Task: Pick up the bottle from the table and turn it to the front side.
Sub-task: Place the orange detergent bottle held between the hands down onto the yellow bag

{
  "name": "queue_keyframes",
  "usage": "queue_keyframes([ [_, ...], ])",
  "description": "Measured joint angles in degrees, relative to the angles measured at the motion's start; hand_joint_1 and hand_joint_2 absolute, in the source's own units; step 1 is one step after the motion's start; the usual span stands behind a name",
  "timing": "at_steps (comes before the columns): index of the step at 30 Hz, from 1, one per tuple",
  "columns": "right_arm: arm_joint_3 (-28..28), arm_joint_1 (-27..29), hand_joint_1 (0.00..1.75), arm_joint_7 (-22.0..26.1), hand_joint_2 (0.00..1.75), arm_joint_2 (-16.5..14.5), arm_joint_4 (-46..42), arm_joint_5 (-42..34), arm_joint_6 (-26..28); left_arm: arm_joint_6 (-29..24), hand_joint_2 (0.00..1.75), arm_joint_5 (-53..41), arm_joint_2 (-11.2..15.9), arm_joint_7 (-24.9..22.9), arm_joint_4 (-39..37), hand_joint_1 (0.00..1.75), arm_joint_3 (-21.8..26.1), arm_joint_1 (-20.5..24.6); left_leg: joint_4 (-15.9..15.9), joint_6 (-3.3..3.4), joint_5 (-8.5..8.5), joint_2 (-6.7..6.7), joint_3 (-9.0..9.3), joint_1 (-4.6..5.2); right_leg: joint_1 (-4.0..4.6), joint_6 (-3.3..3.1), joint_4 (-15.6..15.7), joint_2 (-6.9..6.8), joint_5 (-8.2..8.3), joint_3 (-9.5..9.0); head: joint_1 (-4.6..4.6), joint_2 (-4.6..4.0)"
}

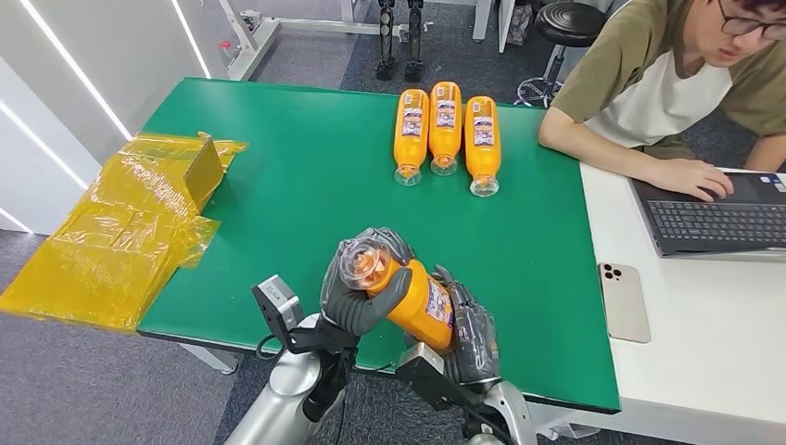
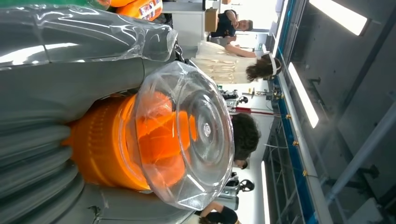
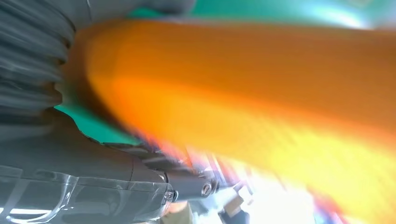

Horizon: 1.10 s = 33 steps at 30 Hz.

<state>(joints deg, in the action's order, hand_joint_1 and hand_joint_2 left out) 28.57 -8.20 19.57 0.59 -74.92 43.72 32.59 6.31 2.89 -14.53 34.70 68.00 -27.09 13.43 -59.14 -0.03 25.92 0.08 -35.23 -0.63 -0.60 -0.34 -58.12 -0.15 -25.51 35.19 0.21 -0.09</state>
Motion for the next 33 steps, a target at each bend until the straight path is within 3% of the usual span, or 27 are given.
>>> queue_keyframes([
  [4,-0.56,1.87,0.00,9.99,1.75,-1.69,-2.26,-7.26,5.95,-1.78,1.75,-0.48,-0.02,-0.39,0.01,1.75,-0.13,0.04,0.01,0.00,0.00,-0.01,0.00,0.00,0.01,-0.01,0.00,-0.02,-0.02,0.00,0.00,0.00],
  [8,-3.31,5.80,0.00,19.27,1.75,-5.61,-7.58,-10.50,6.53,-7.73,1.75,-3.52,0.10,-0.52,-0.01,1.75,-0.05,0.00,0.04,-0.06,0.04,-0.02,-0.01,-0.01,0.01,-0.06,-0.02,-0.03,-0.05,0.03,-0.02,0.00],
  [15,-5.89,9.53,0.00,20.53,1.75,-8.28,-15.48,-12.44,6.53,-25.48,1.75,-16.49,1.21,-0.87,2.75,1.75,2.49,-0.57,0.05,-0.07,0.04,0.00,-0.01,-0.01,0.02,-0.10,-0.03,-0.02,-0.08,0.00,0.03,0.00],
  [20,-5.98,10.11,0.00,20.60,1.75,-8.33,-17.27,-15.64,6.51,-34.75,1.75,-28.16,3.33,-4.91,5.05,1.75,4.83,-0.48,0.05,-0.08,0.04,0.01,0.01,-0.02,0.02,-0.10,-0.04,-0.02,-0.07,-0.01,0.04,0.00],
  [23,-6.00,10.45,0.00,20.60,1.75,-8.34,-18.07,-17.79,6.51,-42.19,1.75,-39.97,6.14,-10.05,5.38,1.75,6.74,0.23,0.05,-0.09,0.04,0.07,0.03,-0.02,0.03,-0.12,-0.07,0.05,-0.07,0.01,0.03,0.00],
  [26,-6.02,10.79,0.00,20.60,1.75,-8.33,-18.98,-18.80,6.51,-45.56,1.75,-48.96,9.74,-13.53,5.31,1.75,8.86,1.66,0.05,-0.10,0.03,0.09,0.04,-0.03,0.03,-0.13,-0.11,0.07,-0.08,0.03,0.03,0.00],
  [30,-6.02,11.09,0.00,20.62,1.75,-8.33,-19.97,-20.02,6.51,-45.01,1.75,-61.88,14.55,-19.73,3.37,1.75,11.07,4.21,0.05,-0.11,0.02,0.09,0.05,-0.03,0.03,-0.15,-0.14,0.07,-0.09,0.04,0.05,0.00],
  [33,-6.02,11.34,0.00,20.63,1.75,-8.33,-20.85,-20.83,6.51,-41.41,1.75,-70.35,19.90,-24.44,-2.21,1.75,11.49,8.34,0.06,-0.18,-0.03,0.15,0.07,-0.04,0.03,-0.20,-0.17,0.14,-0.07,0.07,0.05,0.00],
])
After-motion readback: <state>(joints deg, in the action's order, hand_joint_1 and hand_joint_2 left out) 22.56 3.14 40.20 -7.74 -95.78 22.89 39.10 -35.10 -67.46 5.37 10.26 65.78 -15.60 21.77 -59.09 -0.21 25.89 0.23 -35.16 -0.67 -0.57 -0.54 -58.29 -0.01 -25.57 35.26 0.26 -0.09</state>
